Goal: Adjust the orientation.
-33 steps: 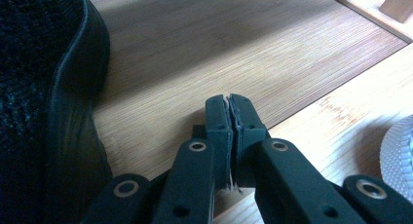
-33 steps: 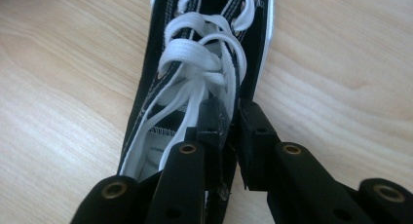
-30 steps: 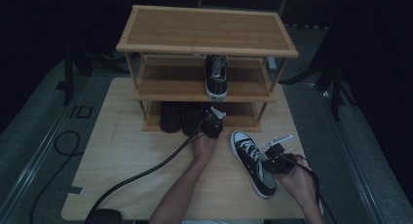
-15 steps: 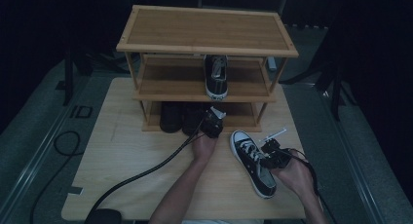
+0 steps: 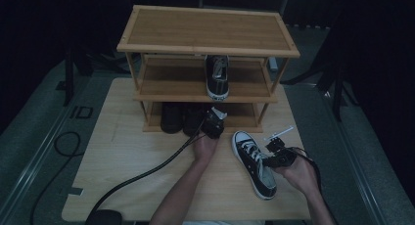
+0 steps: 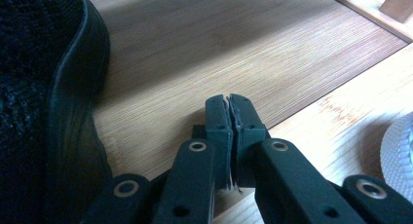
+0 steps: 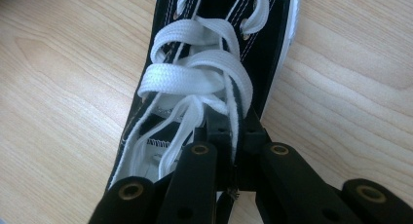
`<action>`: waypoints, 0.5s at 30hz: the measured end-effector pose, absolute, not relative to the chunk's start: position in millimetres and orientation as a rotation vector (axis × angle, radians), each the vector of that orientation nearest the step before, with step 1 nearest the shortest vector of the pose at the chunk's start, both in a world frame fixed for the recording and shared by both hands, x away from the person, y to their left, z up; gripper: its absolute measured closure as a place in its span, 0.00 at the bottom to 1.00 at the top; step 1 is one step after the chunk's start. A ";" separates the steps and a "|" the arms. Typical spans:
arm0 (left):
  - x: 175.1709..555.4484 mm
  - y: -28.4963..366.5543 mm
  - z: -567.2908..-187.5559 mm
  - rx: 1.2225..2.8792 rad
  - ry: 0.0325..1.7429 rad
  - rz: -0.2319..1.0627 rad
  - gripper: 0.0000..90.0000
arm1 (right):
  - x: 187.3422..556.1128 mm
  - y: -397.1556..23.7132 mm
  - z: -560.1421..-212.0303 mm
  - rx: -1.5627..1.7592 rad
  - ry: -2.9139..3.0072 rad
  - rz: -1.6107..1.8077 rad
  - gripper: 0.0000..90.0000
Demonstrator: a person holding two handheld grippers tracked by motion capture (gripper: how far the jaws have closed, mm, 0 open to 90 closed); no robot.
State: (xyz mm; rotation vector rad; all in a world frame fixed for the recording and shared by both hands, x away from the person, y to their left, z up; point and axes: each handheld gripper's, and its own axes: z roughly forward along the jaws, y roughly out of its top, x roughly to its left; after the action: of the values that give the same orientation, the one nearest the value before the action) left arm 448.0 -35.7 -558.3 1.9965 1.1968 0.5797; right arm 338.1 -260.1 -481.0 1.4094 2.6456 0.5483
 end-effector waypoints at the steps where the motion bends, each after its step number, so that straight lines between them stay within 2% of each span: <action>1: 448.0 -35.7 -558.3 1.996 1.197 0.580 0.98 | 338.6 -261.3 -480.5 1.407 2.650 0.555 0.98; 15: 448.0 -35.8 -558.3 1.996 1.197 0.580 0.98 | 338.3 -274.9 -470.7 1.397 2.674 0.633 0.98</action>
State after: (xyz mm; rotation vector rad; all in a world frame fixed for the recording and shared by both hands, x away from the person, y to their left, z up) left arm 448.0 -35.8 -558.3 1.9964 1.1968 0.5801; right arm 338.3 -274.9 -470.7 1.3965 2.6740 0.6326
